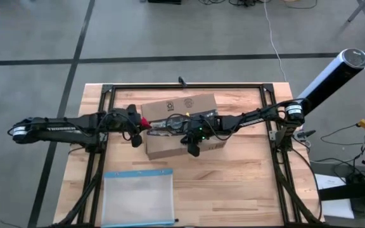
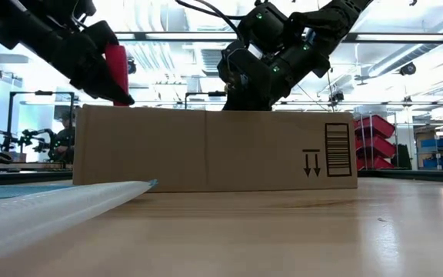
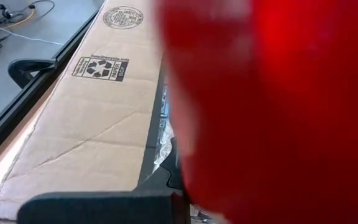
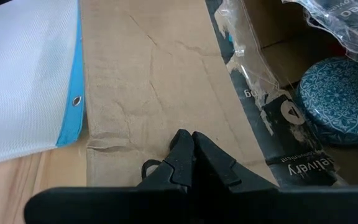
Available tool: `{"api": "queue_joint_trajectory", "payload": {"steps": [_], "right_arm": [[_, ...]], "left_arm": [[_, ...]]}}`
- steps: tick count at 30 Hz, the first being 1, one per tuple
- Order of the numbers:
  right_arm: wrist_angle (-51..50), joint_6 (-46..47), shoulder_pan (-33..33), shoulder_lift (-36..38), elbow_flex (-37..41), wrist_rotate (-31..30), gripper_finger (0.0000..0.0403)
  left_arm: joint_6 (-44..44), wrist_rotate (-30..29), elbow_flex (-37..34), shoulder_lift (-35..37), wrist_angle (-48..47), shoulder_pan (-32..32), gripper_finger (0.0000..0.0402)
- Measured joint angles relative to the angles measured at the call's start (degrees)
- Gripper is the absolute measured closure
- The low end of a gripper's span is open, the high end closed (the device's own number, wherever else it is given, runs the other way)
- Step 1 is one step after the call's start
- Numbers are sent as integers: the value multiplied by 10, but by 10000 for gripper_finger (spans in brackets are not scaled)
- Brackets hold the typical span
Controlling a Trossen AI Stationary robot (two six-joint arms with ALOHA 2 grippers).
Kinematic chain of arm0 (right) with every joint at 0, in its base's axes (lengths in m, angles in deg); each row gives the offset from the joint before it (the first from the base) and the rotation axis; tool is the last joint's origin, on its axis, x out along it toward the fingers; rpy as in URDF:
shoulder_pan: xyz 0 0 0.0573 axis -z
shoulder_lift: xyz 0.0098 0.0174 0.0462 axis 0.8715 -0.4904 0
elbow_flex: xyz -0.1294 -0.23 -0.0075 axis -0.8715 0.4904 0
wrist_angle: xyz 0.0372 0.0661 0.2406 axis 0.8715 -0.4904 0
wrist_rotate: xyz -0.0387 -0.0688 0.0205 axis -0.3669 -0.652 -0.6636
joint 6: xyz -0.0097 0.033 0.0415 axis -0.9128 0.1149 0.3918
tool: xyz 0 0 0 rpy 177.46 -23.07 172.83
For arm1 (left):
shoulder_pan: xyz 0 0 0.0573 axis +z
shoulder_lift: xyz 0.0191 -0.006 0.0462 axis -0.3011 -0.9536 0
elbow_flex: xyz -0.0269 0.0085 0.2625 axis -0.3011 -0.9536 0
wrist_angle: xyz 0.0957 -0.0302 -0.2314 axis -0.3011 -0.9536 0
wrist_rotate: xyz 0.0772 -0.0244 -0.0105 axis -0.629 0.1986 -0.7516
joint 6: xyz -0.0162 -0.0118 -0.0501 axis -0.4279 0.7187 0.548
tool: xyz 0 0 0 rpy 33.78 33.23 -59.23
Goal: Unpack boxes
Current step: Break down the box using the red cutter
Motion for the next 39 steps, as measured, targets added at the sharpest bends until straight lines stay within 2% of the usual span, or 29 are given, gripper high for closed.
{"api": "queue_joint_trajectory", "payload": {"steps": [10, 23, 30, 39], "right_arm": [[16, 1, 0, -1, 0, -6, 403], [9, 7, 0, -1, 2, 0, 403], [7, 7, 0, -1, 2, 3, 403], [-5, 6, -1, 0, 4, 10, 403]], "left_arm": [[33, -34, 10, 47, -81, 0, 381], [27, -71, 38, 55, -135, 0, 381], [25, -73, 40, 54, -125, 0, 381], [-19, -45, 41, 55, -31, 0, 381]]}}
